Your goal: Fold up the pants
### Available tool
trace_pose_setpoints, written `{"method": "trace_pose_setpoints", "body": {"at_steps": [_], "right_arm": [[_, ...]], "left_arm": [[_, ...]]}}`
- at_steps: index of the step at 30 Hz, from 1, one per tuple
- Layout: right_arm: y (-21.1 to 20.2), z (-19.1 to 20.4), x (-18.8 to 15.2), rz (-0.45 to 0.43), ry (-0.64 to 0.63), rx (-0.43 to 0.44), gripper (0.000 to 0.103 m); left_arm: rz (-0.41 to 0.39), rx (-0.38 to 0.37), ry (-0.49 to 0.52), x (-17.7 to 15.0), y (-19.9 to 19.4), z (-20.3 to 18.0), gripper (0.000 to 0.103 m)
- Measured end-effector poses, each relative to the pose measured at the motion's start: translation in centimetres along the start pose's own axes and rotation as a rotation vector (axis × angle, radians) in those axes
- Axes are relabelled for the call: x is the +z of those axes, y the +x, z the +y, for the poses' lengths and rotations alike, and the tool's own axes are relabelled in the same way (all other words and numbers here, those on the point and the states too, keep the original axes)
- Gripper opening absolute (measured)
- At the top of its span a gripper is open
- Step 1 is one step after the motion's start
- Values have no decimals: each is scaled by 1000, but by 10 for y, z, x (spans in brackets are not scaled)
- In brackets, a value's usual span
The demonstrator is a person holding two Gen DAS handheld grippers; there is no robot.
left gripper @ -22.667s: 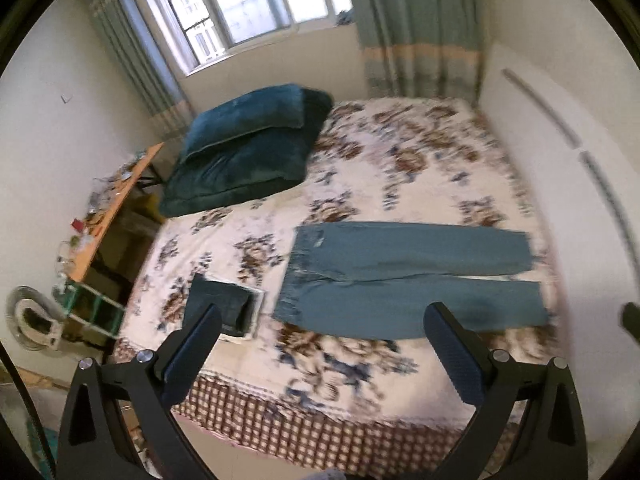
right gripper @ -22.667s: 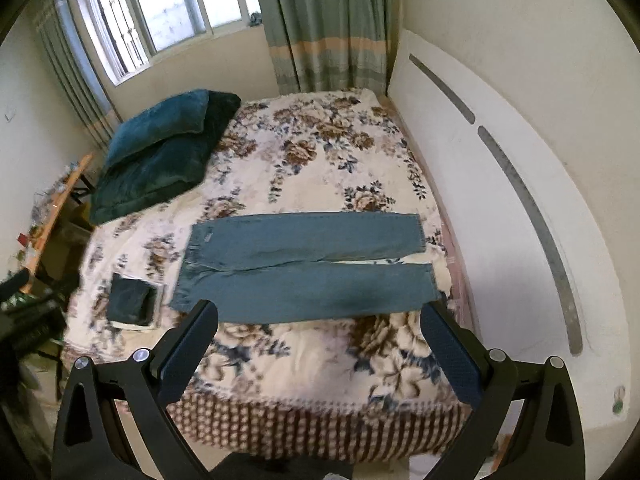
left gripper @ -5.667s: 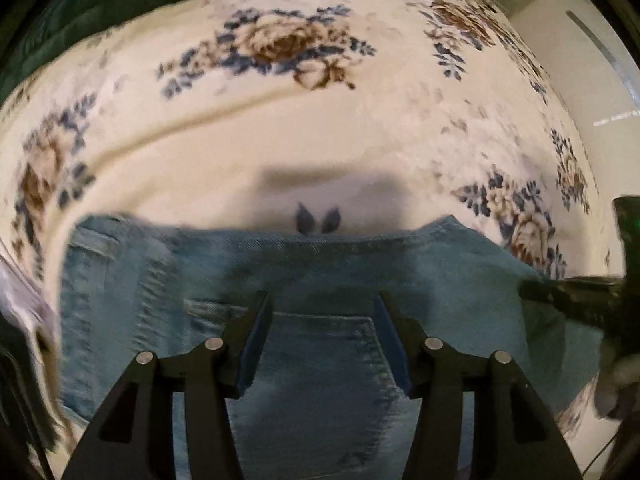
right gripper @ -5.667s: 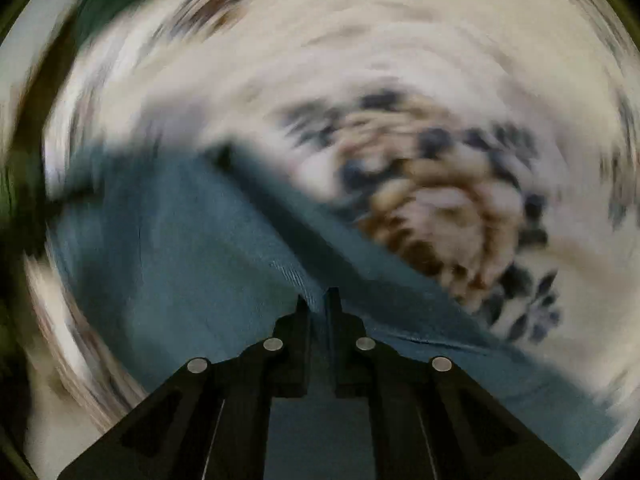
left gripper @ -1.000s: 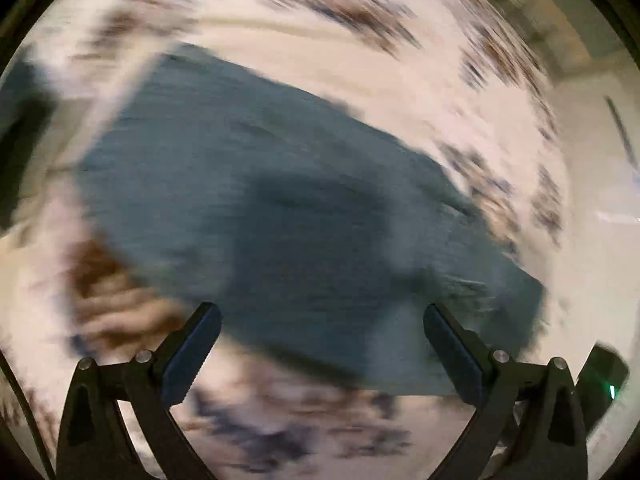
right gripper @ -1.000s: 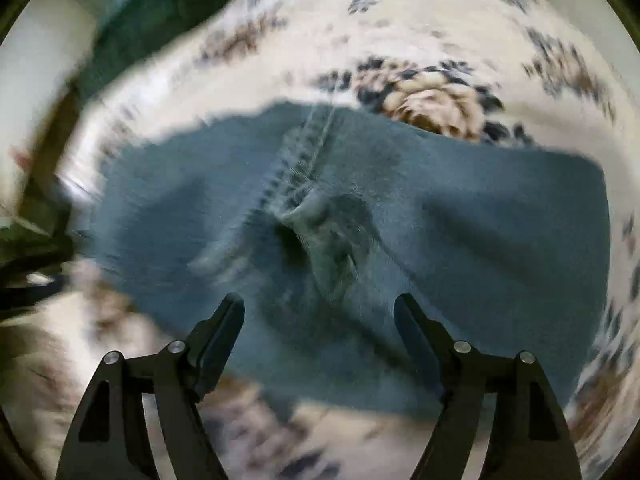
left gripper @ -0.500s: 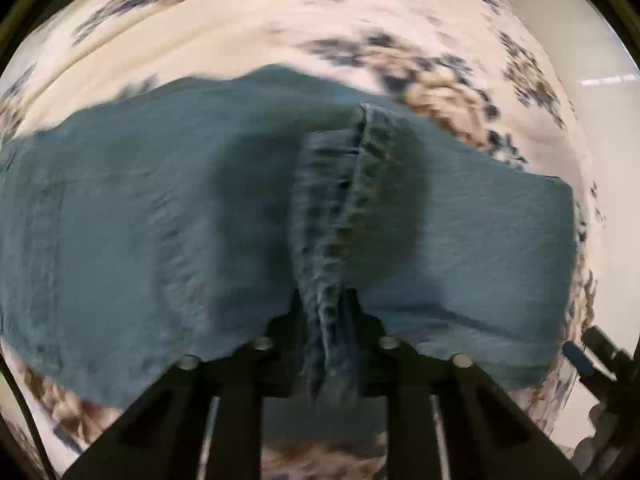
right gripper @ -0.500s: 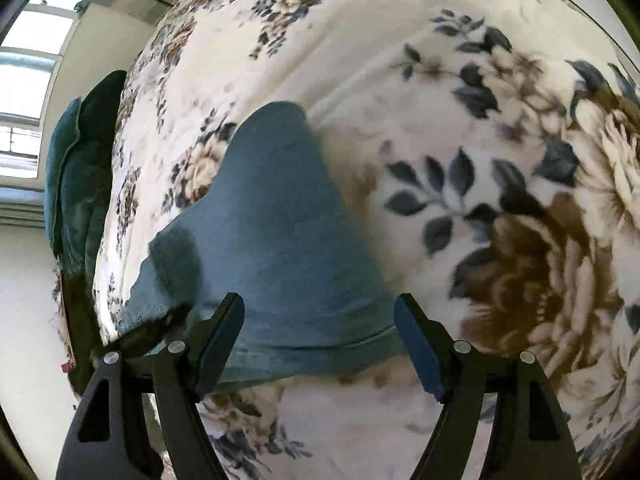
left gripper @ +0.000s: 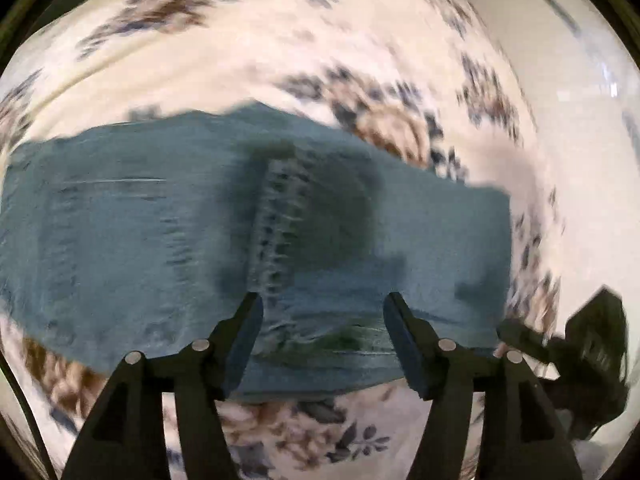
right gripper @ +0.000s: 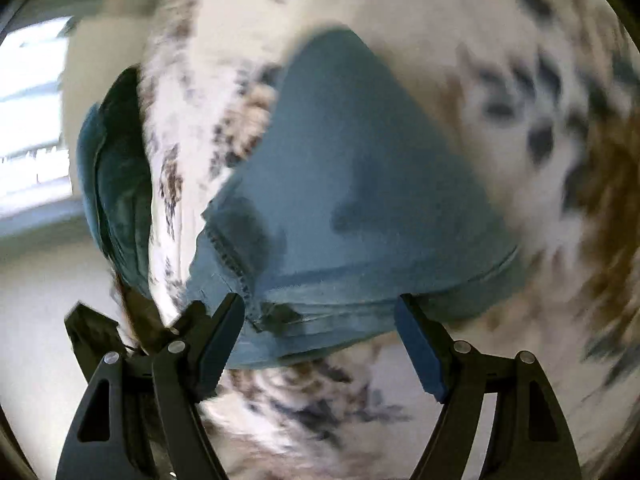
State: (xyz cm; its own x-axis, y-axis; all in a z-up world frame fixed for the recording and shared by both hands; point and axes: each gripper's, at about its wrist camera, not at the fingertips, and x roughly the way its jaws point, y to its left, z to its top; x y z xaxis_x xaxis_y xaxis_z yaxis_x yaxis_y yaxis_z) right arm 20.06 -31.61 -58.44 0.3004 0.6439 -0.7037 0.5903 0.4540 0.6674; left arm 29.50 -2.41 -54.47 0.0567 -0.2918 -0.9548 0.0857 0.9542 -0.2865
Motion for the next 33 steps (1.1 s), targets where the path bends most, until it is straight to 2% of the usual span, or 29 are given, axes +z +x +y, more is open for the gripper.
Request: {"method": "trace_pose_setpoints", "body": {"at_steps": [1,2,3,4,5,6,8,10,11,13,14,15,17,20,22,24,25,29,31,33], "right_arm": [[9,-8,2,9,62,10,77],[15,-14,3,6,106,-6,68],[21,-21,5,-2,146,-64,48],[25,-30,6,-10,195,-120,34],[28,-39,5,-14,242,-139,13],[29,-49,3,-19,287,-139,8],[30,-62,-1,-18,338,-99,6],[29,-54,-3,-14,278,-109,6],[28,-47,-4,-17,233,-113,7],[25,-37,-7,-23,182,-92,10],[24,-37,-8,-25,189,-80,13],[24,-39,-9,-25,211,-52,21],[27,-47,-10,-28,264,15,34],[41,-53,-7,-31,321,27,35],[45,-51,-7,-42,326,11,33],[47,-47,-12,-53,322,-61,9],[47,-46,-14,-59,315,-82,7],[47,-42,-23,-36,277,-91,6],[50,-38,-21,-27,222,-110,6],[53,-31,-18,-20,193,-104,9]], "left_arm": [[34,15,1,2,14,-2,60],[72,26,3,2,31,-3,60],[87,47,7,2,41,-5,53],[80,91,31,-2,45,-5,45],[79,140,71,-8,49,-7,31],[75,154,96,-14,48,-5,28],[75,145,95,-22,44,0,27],[72,118,62,-24,36,6,27],[72,97,26,-24,32,10,30],[75,58,-64,-21,27,22,43],[71,44,-104,-21,27,28,50],[66,22,-144,-20,29,33,54],[84,-7,-221,-17,40,43,55],[87,6,-253,-15,53,44,56],[60,47,-204,-21,51,37,53],[48,78,-157,-23,53,26,31],[48,78,-140,-28,50,25,30],[51,69,-120,-44,38,30,29],[47,58,-128,-39,35,28,32],[4,34,-147,-33,19,34,39]]}}
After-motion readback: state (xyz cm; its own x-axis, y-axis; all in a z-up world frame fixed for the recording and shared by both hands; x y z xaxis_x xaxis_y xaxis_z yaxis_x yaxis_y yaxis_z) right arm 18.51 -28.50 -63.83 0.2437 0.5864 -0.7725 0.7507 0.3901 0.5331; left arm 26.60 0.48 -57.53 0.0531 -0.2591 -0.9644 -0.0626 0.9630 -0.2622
